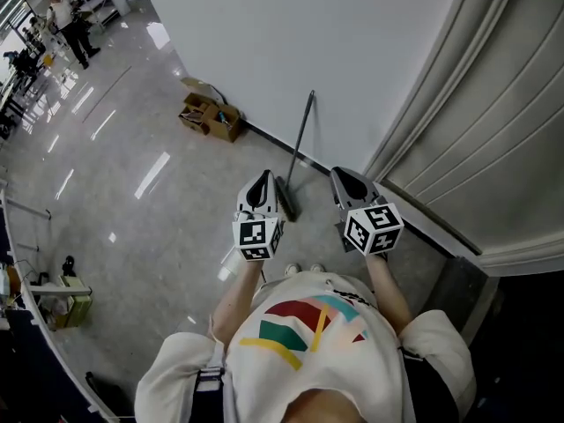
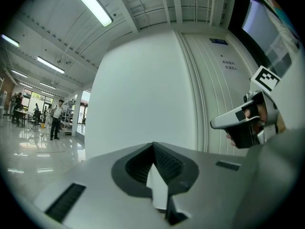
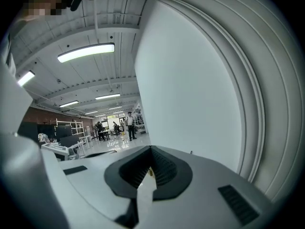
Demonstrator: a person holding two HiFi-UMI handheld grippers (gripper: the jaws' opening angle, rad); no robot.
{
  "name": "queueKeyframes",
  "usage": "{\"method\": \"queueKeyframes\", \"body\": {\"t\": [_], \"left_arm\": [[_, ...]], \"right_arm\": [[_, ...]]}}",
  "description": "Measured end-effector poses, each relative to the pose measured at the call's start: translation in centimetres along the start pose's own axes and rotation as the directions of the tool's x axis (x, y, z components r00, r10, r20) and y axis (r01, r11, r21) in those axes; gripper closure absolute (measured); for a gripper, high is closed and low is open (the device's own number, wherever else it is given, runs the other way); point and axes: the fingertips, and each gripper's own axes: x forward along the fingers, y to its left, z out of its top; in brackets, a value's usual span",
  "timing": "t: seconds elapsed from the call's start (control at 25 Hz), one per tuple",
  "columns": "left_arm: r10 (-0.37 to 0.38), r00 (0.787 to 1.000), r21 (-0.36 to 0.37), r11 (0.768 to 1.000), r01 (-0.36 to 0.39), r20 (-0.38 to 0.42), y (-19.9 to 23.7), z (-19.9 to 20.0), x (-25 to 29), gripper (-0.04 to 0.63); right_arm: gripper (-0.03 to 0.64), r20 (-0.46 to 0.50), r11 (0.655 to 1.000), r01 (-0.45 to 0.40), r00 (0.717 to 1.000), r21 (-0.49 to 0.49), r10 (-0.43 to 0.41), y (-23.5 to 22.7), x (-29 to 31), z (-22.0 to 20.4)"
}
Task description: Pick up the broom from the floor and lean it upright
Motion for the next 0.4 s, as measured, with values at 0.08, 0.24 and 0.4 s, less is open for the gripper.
{"method": "queueKeyframes", "body": {"t": [0.08,0.24,0.4], "left_arm": [[0.006,1.0,-0.006,1.0,-0.006,0.01,0.1,0.4,-0.1,0.551],[0.01,0.999,0.003,1.0,-0.01,0.036,0.4,1.8,-0.5,0.551],[0.0,0.999,-0.005,1.0,0.001,0.051,0.9,2.8,0.1,0.551]], "right_arm": [[0.604,-0.007,1.0,0.0,1.0,0.008,0.0,-0.1,0.3,-0.4],[0.604,-0.01,1.0,-0.013,1.0,0.01,0.014,0.6,0.7,-0.5],[0.604,0.001,0.999,-0.031,1.0,0.012,0.031,1.1,1.8,-0.2]]}}
